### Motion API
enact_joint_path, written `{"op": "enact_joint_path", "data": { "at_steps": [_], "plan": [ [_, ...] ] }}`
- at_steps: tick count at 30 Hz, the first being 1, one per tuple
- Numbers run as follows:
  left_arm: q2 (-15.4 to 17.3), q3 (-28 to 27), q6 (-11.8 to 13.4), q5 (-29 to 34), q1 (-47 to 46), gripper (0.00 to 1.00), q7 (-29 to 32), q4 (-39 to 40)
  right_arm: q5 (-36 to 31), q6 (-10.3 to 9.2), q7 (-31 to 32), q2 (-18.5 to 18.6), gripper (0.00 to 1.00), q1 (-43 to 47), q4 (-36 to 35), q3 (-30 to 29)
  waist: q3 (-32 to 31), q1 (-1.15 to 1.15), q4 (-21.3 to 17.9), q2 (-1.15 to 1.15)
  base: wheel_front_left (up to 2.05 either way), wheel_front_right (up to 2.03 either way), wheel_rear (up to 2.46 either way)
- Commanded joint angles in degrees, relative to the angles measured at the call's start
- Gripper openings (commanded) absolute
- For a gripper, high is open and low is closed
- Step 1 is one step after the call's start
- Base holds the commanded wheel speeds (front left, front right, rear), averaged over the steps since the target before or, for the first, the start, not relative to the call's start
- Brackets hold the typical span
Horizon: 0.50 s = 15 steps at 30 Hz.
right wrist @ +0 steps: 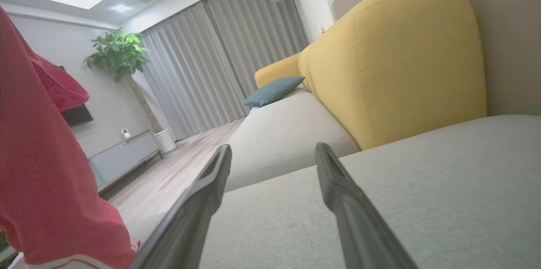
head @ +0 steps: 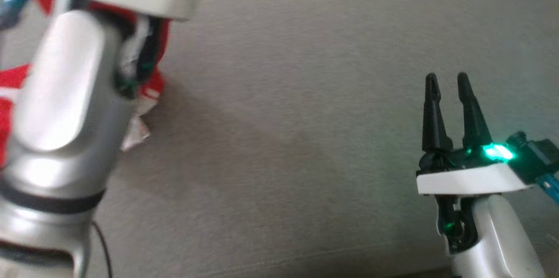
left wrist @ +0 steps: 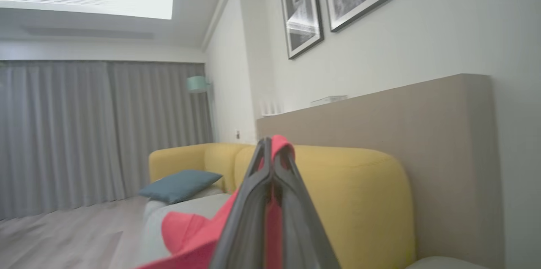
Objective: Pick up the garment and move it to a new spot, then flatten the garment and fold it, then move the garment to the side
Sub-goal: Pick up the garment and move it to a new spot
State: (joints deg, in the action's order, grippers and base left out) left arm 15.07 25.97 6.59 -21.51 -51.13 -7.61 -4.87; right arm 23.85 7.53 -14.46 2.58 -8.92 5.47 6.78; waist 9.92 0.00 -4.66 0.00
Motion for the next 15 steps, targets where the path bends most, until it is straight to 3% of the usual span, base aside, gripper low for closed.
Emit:
{"op": "enact_joint_path", "data": {
  "at_steps": [1,8,12,14,15],
  "plan": [
    [-0.3,-0.2,0.0,1.1,-4.7,0.0,0.2,-0.1,0.8,-0.04,-0.5,0.3,1.0,-2.4,-2.6,1.7,1.5,0.0,-5.7,0.0,0.0,0.0,0.0],
    [-7.7,5.4,-0.7,2.5,-9.1,0.0,-1.7,-10.3,2.6,-0.04,-0.5,0.3,1.0,-4.2,-4.6,3.0,5.1,0.0,-14.3,0.0,0.0,0.0,0.0],
    [-11.0,7.6,-0.7,1.6,-10.5,0.0,-4.6,-16.9,3.6,-0.04,-0.5,0.3,1.0,-4.5,-4.7,2.2,6.6,0.0,-16.6,0.0,0.0,0.0,0.0],
    [-11.7,9.7,-1.1,0.9,-10.7,1.0,-5.2,-20.9,3.9,-0.04,-0.5,0.3,1.0,-4.7,-4.7,2.3,7.2,0.0,-17.1,0.0,0.0,0.0,0.0],
    [-11.9,11.1,-1.5,0.6,-10.7,1.0,-5.5,-22.7,4.0,-0.04,-0.5,0.3,1.0,-4.7,-4.8,2.3,7.5,0.0,-17.2,0.0,0.0,0.0,0.0]
  ]
}}
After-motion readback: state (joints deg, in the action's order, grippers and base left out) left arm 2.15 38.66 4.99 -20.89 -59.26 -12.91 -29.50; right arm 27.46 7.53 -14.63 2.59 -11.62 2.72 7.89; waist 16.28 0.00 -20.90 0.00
